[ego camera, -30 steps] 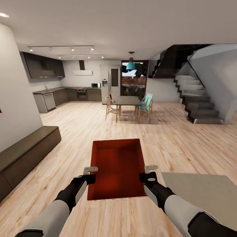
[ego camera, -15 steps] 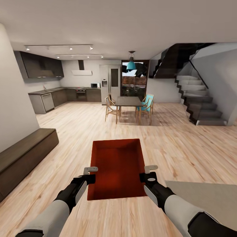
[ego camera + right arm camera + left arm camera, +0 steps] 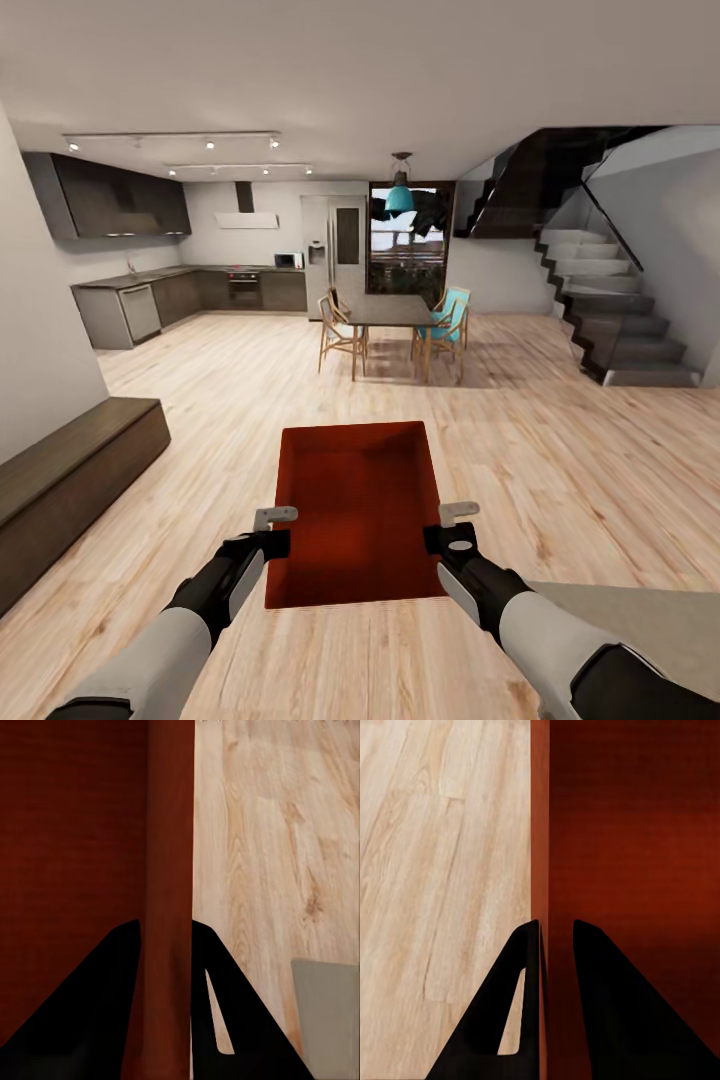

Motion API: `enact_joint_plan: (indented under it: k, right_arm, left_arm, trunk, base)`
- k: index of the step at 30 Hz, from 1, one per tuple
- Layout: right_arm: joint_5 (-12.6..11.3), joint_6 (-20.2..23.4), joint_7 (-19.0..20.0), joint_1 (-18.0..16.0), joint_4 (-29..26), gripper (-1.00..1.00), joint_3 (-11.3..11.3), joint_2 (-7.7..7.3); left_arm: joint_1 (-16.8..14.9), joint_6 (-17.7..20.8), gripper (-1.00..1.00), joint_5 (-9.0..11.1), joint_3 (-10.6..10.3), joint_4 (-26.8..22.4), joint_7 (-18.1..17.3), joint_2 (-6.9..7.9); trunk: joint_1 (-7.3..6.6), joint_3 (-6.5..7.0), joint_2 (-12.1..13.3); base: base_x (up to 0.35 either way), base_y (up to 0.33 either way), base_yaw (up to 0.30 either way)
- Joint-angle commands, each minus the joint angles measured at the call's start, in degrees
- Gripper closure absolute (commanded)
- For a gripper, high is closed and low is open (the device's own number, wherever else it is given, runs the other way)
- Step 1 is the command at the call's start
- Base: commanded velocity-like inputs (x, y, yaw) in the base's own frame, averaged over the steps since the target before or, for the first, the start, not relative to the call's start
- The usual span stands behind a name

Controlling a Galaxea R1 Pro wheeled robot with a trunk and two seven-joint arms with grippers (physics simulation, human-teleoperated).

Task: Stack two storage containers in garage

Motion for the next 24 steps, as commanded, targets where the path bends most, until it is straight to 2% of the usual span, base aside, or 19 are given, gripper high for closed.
enact_joint_plan:
  k: [1,24]
  right_arm:
    - [0.34,0.41,-0.41,-0.06,-0.90,1.00,0.29,-0.02]
    - [0.34,0.41,-0.41,-0.06,-0.90,1.00,0.30,-0.02]
  left_arm:
    - [0.04,0.29,1.00,0.95,-0.80,0.04,0.62,-0.02]
    - [0.04,0.29,1.00,0.95,-0.80,0.04,0.62,-0.02]
  trunk:
    - [0.06,-0.04,-0.06]
    - [0.06,-0.04,-0.06]
  base:
    - [0.323,0.000,0.000]
    - [0.323,0.000,0.000]
